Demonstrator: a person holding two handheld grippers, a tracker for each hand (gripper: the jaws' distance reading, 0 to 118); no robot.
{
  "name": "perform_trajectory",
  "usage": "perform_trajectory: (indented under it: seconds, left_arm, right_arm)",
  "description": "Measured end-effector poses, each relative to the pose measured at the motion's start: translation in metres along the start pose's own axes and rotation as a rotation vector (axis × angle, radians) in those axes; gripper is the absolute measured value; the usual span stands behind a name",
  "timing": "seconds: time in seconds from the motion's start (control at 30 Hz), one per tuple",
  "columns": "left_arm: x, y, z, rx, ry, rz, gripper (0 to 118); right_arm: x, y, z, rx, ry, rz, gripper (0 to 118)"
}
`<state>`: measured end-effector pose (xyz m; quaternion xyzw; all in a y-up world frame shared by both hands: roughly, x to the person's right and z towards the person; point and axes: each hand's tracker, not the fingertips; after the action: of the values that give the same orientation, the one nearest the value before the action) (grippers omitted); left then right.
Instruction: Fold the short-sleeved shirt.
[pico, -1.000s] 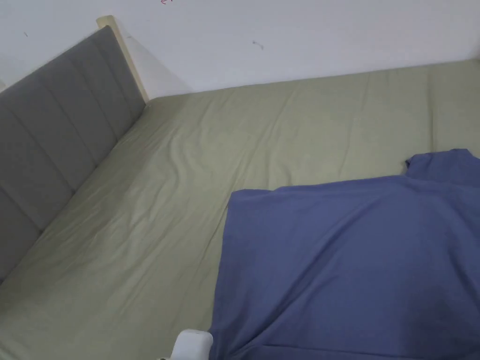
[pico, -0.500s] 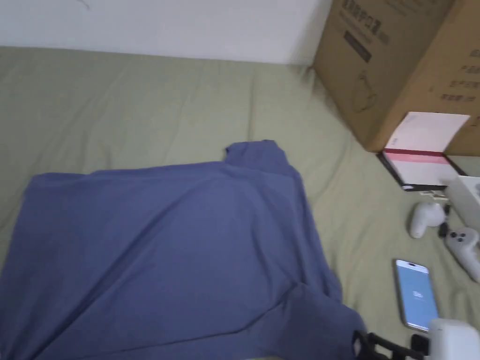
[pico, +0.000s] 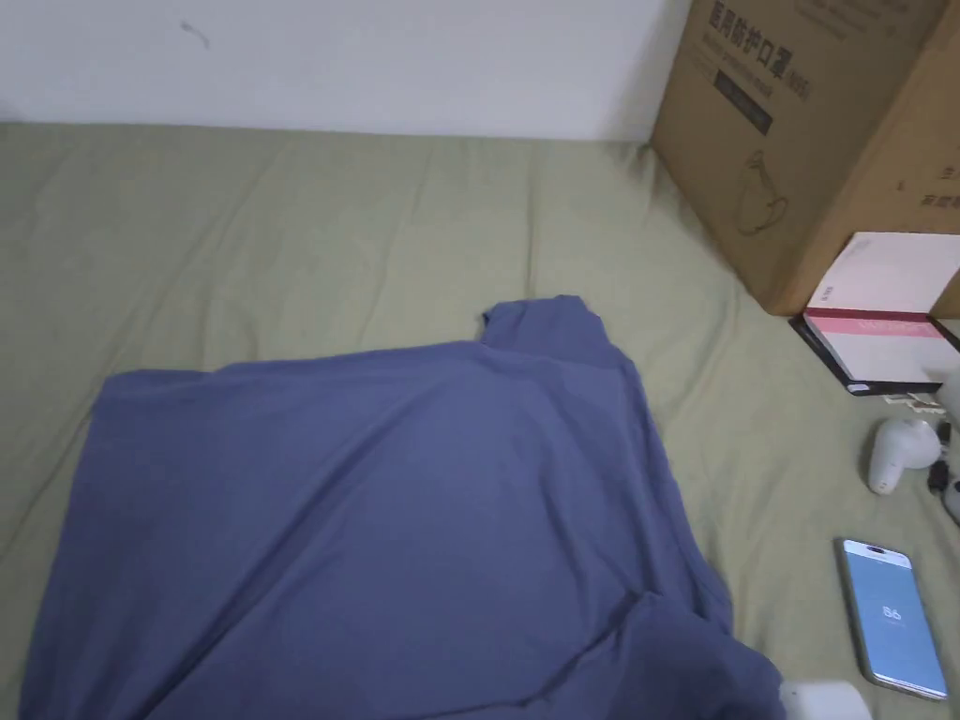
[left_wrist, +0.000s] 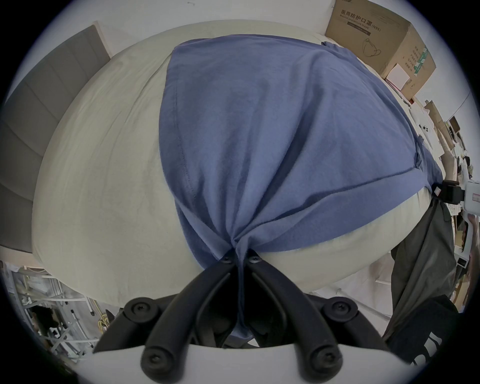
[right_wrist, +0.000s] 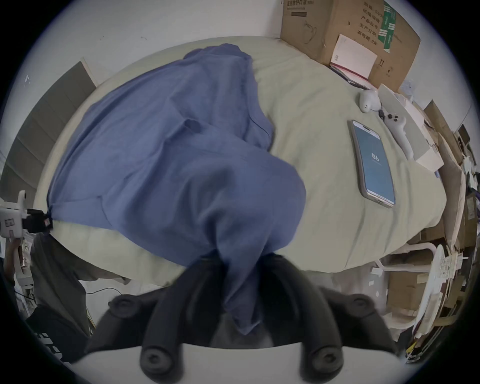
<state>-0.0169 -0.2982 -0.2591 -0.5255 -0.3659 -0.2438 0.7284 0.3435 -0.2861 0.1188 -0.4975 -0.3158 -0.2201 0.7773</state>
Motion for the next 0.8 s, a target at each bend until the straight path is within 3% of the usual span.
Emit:
perform_trajectory:
  seconds: [0.03,0.13,0.37,0.63,0.8]
  left_arm:
    - [-0.001,0.000,0.001,0.002,-0.003,0.002,2]
    - [-0.005,-0.003,0.007,0.034,-0.025,0.023,2]
    - [-0.018,0.039,0.064,0.315,-0.082,0.068,2]
    - [-0.057,0.178,0.017,0.340,-0.052,0.058,2]
    - [-0.066,0.225,-0.028,0.285,-0.040,0.103,2]
  right_arm:
    - [-0.001,-0.001,0.004,0.014,0.005,0.014,14]
    - [-0.009,0.003,0.011,0.089,-0.017,0.049,8]
    - [-0.009,0.058,0.045,0.251,0.045,0.013,7]
    - [-0.014,0.207,-0.027,0.266,0.066,0.019,7]
    - [-0.026,0.263,-0.083,0.227,0.029,0.055,7]
